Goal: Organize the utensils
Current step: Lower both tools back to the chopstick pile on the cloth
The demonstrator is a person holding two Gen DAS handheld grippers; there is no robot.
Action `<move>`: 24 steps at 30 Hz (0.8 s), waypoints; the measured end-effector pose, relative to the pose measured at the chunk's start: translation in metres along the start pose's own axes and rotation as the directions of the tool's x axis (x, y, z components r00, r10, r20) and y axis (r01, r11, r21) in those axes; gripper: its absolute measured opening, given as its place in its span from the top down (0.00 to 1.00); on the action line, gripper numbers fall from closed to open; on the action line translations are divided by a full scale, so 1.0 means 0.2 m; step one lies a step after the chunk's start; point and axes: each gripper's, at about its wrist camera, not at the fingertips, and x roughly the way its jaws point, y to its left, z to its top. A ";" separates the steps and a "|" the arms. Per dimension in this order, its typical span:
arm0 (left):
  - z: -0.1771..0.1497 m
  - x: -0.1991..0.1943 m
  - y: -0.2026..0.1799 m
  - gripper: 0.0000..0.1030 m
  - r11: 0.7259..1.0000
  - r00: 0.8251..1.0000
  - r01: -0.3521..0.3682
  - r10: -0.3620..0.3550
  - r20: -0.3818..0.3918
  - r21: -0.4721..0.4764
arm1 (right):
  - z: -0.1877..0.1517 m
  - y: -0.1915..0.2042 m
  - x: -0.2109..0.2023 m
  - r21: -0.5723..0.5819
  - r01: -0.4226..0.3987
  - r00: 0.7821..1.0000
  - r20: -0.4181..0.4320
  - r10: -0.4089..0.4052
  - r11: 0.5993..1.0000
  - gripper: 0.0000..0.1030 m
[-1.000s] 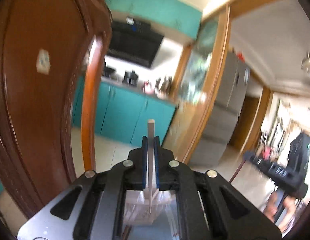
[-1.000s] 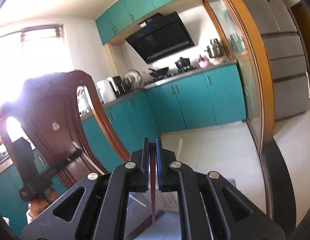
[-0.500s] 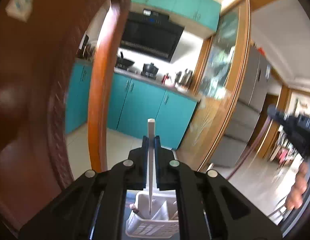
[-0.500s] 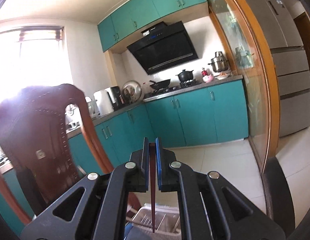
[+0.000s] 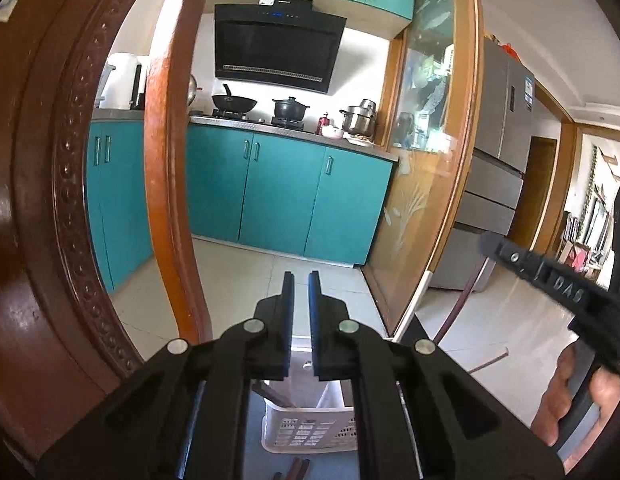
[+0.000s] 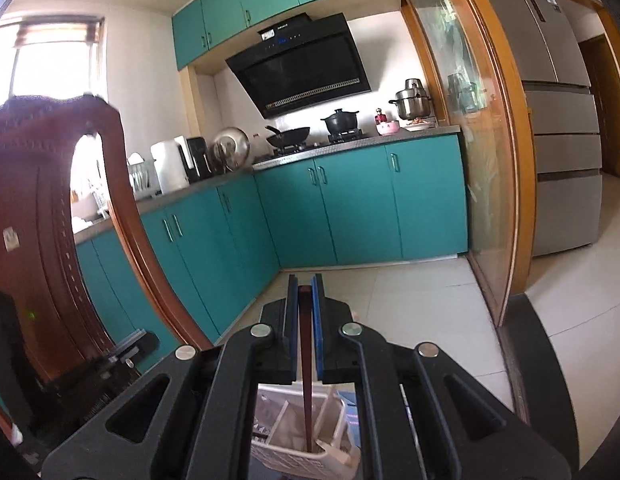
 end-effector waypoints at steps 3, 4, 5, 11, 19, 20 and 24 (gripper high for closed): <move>0.00 -0.05 -0.02 0.86 1.000 1.000 0.008 -0.008 0.018 0.012 | -0.02 0.00 -0.05 -0.013 0.022 1.000 0.006 -0.022 1.000 0.91; -0.01 -0.07 -0.02 0.83 1.000 1.000 0.007 -0.007 0.024 0.019 | -0.03 0.00 -0.08 -0.018 0.028 1.000 0.011 -0.028 0.999 0.82; -0.01 -0.10 -0.03 0.80 0.999 1.000 0.002 -0.003 0.029 0.033 | -0.04 0.00 -0.12 -0.026 0.041 0.999 0.027 -0.040 0.999 0.68; -0.16 -0.19 -0.11 0.79 0.984 0.998 -0.060 0.060 0.005 0.170 | -0.11 0.00 -0.42 -0.035 0.014 0.996 0.092 -0.011 0.999 0.53; -0.58 -0.10 0.00 0.80 0.978 0.967 -0.066 0.111 -0.229 0.196 | -0.52 -0.07 -0.36 -0.002 -0.076 0.993 -0.091 0.076 0.997 0.53; -0.65 -0.08 0.03 0.80 0.979 0.955 -0.069 0.121 -0.270 0.194 | -0.57 -0.07 -0.32 -0.004 -0.092 0.987 -0.132 0.090 0.996 0.53; -0.81 0.00 0.12 0.80 0.976 0.910 -0.078 0.152 -0.385 0.201 | -0.84 -0.05 -0.09 0.009 -0.118 0.921 -0.372 0.113 0.993 0.53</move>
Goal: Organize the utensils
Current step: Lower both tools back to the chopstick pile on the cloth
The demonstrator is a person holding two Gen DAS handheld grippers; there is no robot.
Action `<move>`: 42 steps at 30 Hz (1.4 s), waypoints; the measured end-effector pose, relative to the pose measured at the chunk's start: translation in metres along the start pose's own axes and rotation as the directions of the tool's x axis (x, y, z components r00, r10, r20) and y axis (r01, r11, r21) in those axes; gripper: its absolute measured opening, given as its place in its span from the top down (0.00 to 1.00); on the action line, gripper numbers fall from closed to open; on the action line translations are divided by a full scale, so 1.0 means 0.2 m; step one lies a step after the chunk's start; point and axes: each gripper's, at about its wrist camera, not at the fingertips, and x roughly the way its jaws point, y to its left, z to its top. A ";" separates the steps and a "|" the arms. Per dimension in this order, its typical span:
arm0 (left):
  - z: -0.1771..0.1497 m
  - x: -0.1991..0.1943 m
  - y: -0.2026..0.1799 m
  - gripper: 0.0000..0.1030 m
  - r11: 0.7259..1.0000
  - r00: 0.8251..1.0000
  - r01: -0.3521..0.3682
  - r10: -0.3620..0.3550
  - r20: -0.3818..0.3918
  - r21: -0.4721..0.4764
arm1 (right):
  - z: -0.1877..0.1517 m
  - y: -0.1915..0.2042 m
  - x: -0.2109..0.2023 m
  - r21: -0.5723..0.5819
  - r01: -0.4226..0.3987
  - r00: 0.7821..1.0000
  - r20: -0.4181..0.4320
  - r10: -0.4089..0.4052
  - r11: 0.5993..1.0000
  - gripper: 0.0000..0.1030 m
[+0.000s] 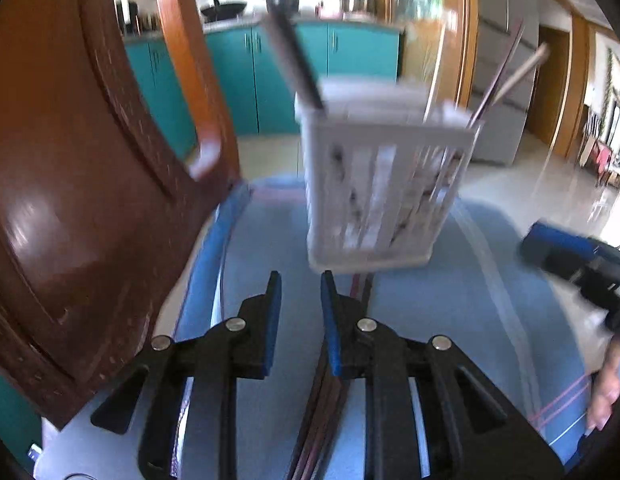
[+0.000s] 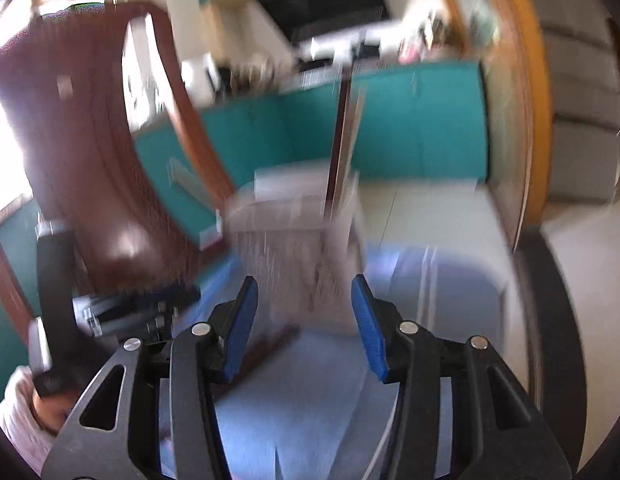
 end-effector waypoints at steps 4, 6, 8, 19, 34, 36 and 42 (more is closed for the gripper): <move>-0.07 0.10 0.03 0.80 0.999 0.996 -0.044 0.045 -0.074 0.017 | -0.08 0.00 0.20 0.006 0.070 0.987 -0.144 -0.068 0.998 0.53; -0.11 0.14 0.05 0.80 0.998 0.992 -0.056 0.057 -0.115 0.014 | -0.09 -0.01 0.23 0.017 0.075 0.984 -0.162 -0.071 0.997 0.53; -0.14 0.17 0.06 0.80 0.998 0.986 -0.066 0.069 -0.150 0.022 | -0.09 -0.02 0.24 0.031 0.078 0.983 -0.167 -0.072 0.996 0.52; -0.25 0.24 0.00 0.85 0.999 0.971 -0.036 0.043 -0.237 0.033 | -0.12 -0.06 0.30 0.052 0.083 0.978 -0.196 -0.072 0.995 0.48; -0.33 0.10 -0.19 0.80 0.990 0.972 0.125 -0.107 -0.208 0.073 | -0.14 -0.22 0.37 0.194 0.172 0.962 -0.244 -0.122 0.966 0.46; -0.32 0.07 -0.16 0.79 0.988 0.972 0.146 -0.132 -0.196 0.055 | -0.14 -0.23 0.37 0.198 0.183 0.962 -0.240 -0.133 0.963 0.46; -0.35 0.06 -0.21 0.73 0.980 0.966 0.183 -0.165 -0.199 0.078 | -0.14 -0.27 0.36 0.222 0.227 0.958 -0.225 -0.176 0.948 0.45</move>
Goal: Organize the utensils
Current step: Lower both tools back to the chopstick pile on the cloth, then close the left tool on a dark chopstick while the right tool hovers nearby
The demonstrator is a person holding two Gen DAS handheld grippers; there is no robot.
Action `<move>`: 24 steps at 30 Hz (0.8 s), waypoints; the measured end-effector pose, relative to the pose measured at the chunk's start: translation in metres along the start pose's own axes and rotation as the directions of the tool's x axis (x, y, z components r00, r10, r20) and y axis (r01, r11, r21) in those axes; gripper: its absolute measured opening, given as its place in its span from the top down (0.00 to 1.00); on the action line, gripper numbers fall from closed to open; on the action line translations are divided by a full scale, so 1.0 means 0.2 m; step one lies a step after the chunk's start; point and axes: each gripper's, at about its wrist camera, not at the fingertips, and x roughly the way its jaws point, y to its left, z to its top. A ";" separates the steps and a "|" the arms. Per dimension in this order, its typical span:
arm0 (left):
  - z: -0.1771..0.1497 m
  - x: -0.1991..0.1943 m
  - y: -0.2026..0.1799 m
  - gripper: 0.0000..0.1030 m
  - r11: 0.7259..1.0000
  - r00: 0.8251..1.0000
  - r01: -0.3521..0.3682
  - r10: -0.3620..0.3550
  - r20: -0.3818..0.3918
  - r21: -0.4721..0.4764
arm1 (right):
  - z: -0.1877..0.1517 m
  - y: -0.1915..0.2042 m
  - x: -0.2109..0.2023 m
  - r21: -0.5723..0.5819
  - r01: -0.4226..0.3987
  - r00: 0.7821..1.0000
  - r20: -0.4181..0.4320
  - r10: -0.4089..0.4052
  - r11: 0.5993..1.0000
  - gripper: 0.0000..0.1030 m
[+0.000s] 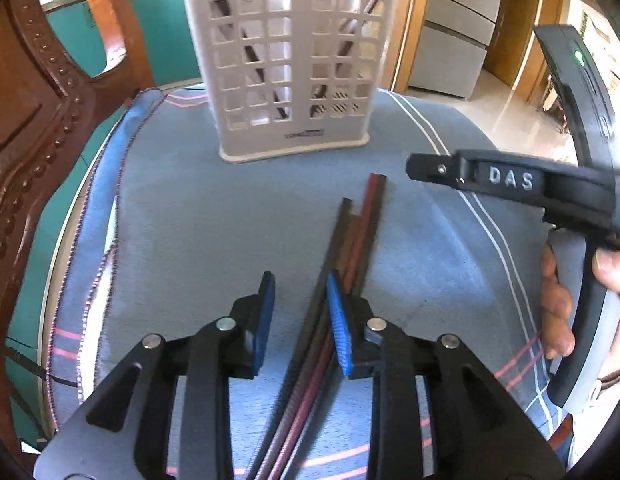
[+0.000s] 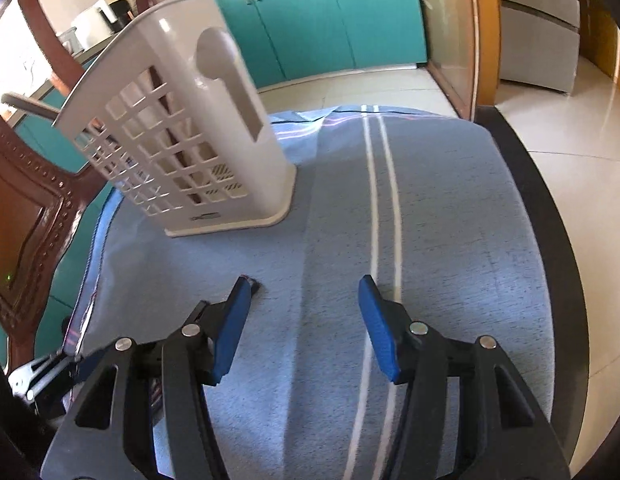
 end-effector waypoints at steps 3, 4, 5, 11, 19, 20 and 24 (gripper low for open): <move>0.00 0.00 -0.01 0.72 1.000 1.000 -0.007 0.007 -0.003 0.003 | 0.00 0.00 0.01 0.005 0.002 1.000 0.003 -0.002 1.000 0.44; 0.01 0.00 0.00 0.71 1.000 1.000 -0.016 0.016 -0.005 -0.003 | 0.00 0.00 0.01 -0.001 0.007 1.000 0.005 -0.007 1.000 0.43; 0.02 0.00 0.01 0.70 1.000 1.000 -0.022 0.022 -0.006 -0.009 | 0.00 0.01 0.01 -0.007 0.014 1.000 0.007 -0.014 1.000 0.43; 0.05 0.04 0.04 0.60 0.999 0.999 -0.030 0.030 -0.011 -0.040 | -0.01 0.02 0.01 -0.024 0.029 0.999 0.016 -0.028 0.999 0.42; 0.03 0.04 0.06 0.60 0.997 0.998 -0.066 0.066 -0.004 -0.051 | -0.01 0.02 0.01 -0.015 0.033 0.999 0.020 -0.033 0.999 0.42; 0.04 0.04 0.08 0.60 0.996 0.997 -0.072 0.072 -0.004 -0.059 | -0.01 0.02 0.01 -0.010 0.034 0.999 0.021 -0.033 0.999 0.42; 0.03 0.03 0.12 0.60 0.993 0.996 -0.088 0.088 -0.004 -0.081 | -0.01 0.00 0.00 -0.001 0.034 0.999 0.022 -0.034 0.999 0.42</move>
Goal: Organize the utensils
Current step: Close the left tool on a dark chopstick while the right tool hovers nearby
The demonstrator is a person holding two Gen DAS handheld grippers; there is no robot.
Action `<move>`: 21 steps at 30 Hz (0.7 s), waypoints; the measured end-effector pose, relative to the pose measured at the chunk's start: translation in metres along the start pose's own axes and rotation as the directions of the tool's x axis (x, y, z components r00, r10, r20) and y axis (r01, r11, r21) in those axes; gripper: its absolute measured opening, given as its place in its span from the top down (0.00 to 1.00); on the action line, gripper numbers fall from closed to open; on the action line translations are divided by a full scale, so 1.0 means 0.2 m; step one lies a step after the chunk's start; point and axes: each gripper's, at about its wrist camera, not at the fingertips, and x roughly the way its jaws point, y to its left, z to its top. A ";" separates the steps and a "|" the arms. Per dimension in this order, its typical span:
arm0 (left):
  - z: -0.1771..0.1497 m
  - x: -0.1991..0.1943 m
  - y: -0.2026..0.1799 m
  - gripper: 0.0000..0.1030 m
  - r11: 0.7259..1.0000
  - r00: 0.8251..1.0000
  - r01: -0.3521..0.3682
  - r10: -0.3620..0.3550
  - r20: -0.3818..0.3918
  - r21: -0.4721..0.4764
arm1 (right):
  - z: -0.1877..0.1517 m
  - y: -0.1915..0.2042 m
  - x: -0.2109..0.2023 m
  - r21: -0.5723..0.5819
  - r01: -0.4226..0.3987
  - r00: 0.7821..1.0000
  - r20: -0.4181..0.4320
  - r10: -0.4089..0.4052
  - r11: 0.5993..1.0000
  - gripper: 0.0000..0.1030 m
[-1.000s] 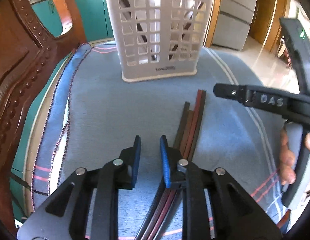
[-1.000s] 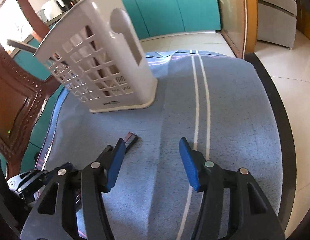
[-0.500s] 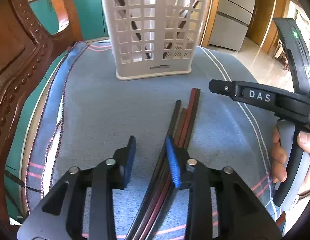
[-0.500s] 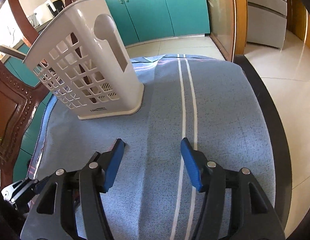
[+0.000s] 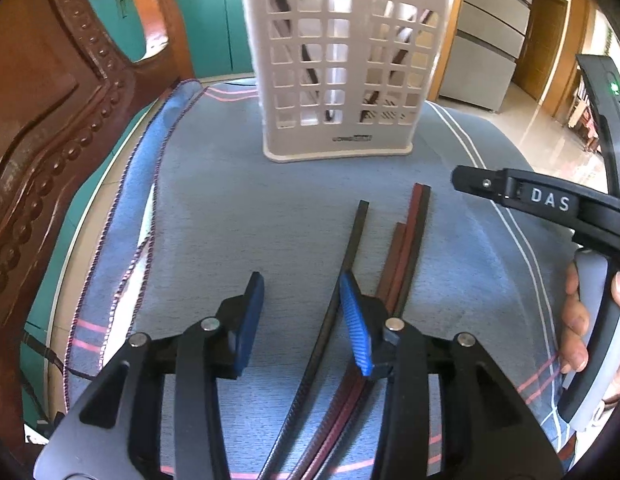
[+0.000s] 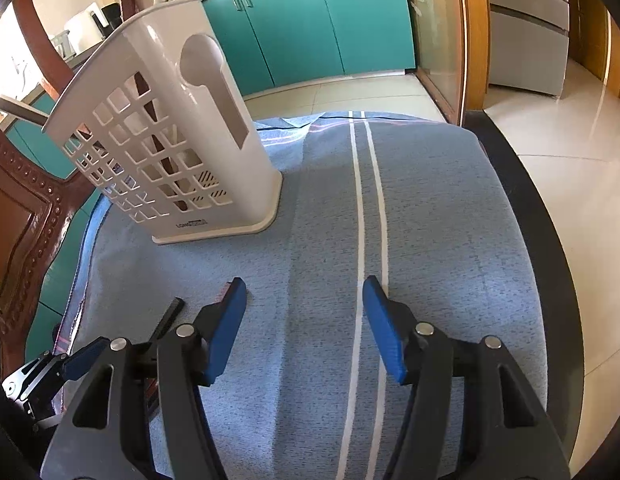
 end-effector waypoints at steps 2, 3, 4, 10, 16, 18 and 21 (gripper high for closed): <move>0.00 0.00 0.02 0.60 1.000 1.000 -0.014 0.014 0.001 -0.005 | 0.00 -0.01 0.00 0.002 0.001 1.000 0.000 -0.001 1.000 0.42; 0.00 -0.01 0.03 0.60 1.000 1.000 -0.018 0.018 0.001 -0.008 | 0.00 -0.01 0.00 0.003 0.001 1.000 0.000 -0.001 1.000 0.42; 0.00 -0.01 0.03 0.60 1.000 1.000 -0.018 0.018 0.001 -0.013 | 0.00 -0.01 0.00 0.004 0.001 1.000 0.000 -0.001 1.000 0.42; -0.01 -0.01 0.05 0.60 1.000 1.000 0.004 -0.004 0.004 -0.028 | 0.00 -0.01 0.00 0.002 0.004 1.000 -0.001 -0.004 1.000 0.40; -0.01 -0.02 0.05 0.60 1.000 1.000 0.006 -0.005 0.009 -0.025 | 0.00 0.00 0.01 -0.003 0.009 1.000 -0.002 -0.009 1.000 0.38; -0.02 -0.02 0.05 0.60 1.000 1.000 0.003 -0.003 0.010 -0.028 | 0.00 0.00 0.00 -0.004 0.010 1.000 -0.002 -0.010 1.000 0.38; -0.02 -0.02 0.06 0.61 0.999 0.999 -0.031 0.032 0.014 -0.037 | 0.00 0.01 0.01 -0.006 0.014 1.000 -0.002 -0.014 1.000 0.38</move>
